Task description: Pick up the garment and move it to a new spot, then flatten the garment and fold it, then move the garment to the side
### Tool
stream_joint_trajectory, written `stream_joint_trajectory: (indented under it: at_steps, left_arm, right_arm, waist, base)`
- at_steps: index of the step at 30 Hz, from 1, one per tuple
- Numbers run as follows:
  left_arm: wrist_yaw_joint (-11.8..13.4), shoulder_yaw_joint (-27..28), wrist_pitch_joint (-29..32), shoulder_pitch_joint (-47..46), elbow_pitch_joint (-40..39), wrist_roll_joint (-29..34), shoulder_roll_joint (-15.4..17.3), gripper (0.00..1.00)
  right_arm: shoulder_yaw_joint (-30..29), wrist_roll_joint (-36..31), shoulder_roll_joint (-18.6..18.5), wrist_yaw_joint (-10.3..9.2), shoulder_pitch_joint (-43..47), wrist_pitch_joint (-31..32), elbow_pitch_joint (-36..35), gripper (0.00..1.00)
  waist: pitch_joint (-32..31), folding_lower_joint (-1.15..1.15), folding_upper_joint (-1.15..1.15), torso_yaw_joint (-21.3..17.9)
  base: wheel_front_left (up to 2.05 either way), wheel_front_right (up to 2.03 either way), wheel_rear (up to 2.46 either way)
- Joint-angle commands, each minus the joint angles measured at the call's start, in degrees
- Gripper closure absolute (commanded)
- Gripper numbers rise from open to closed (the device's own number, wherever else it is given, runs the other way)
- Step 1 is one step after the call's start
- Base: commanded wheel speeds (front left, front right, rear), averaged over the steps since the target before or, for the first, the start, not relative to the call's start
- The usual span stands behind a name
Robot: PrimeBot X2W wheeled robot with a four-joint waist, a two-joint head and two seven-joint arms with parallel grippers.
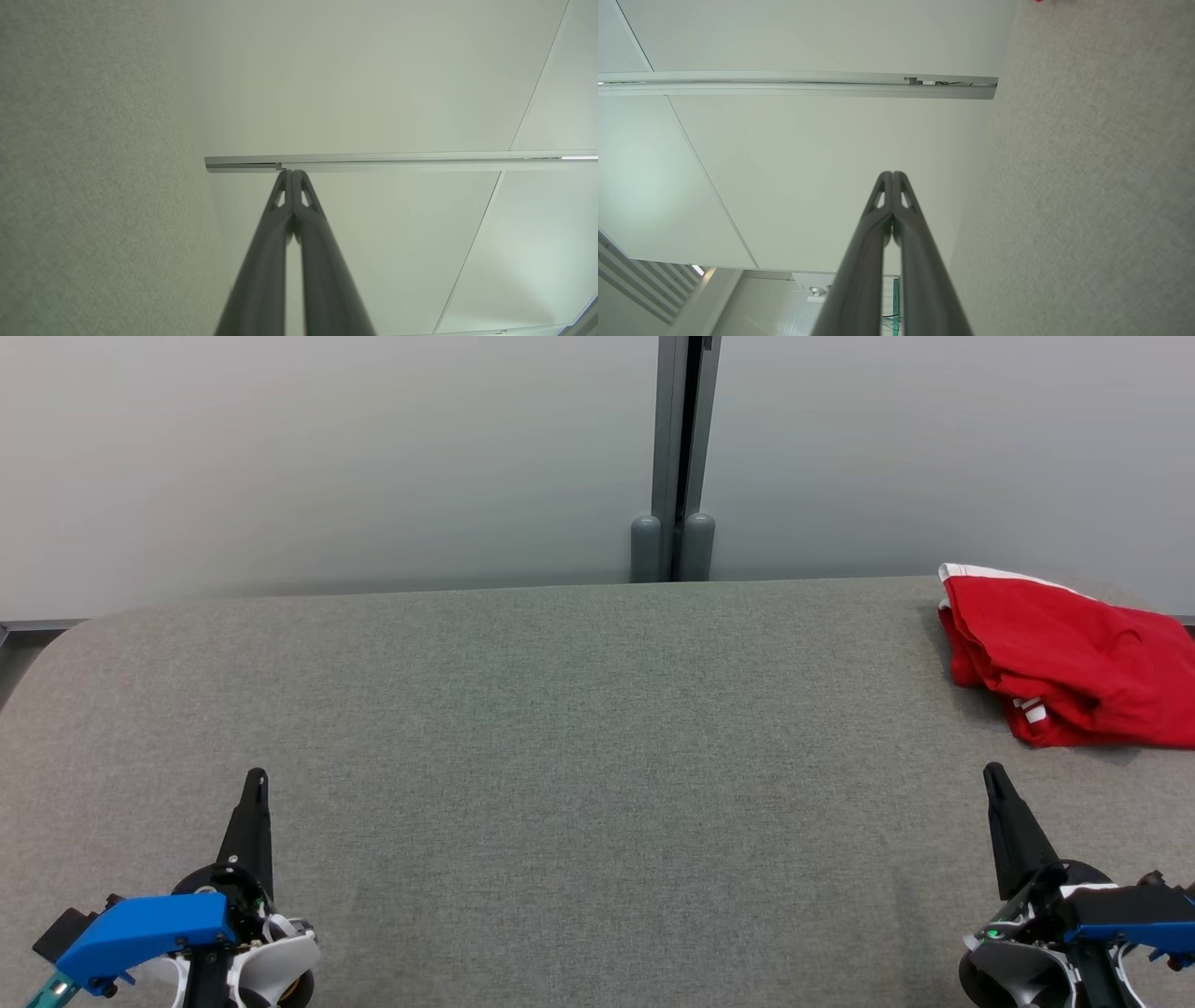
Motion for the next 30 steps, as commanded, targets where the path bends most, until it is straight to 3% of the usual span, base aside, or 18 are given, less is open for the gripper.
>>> stream_joint_trajectory:
  at_steps: [1, 30]
  left_arm:
    - [-0.2, 0.1, 0.2, -0.5, -0.3, -0.1, -0.1, 1.0]
    - [-0.2, 0.1, 0.2, -0.5, -0.3, -0.1, -0.1, 1.0]
  right_arm:
    - [-0.2, 0.2, 0.0, 0.02, -0.6, 0.1, -0.2, 1.0]
    - [-0.2, 0.2, 0.0, 0.02, -0.6, 0.1, -0.2, 1.0]
  waist:
    - [0.0, 0.0, 0.0, 0.0]
    - [0.0, 0.0, 0.0, 0.0]
  base:
    - [0.0, 0.0, 0.0]
    - [0.0, 0.0, 0.0]
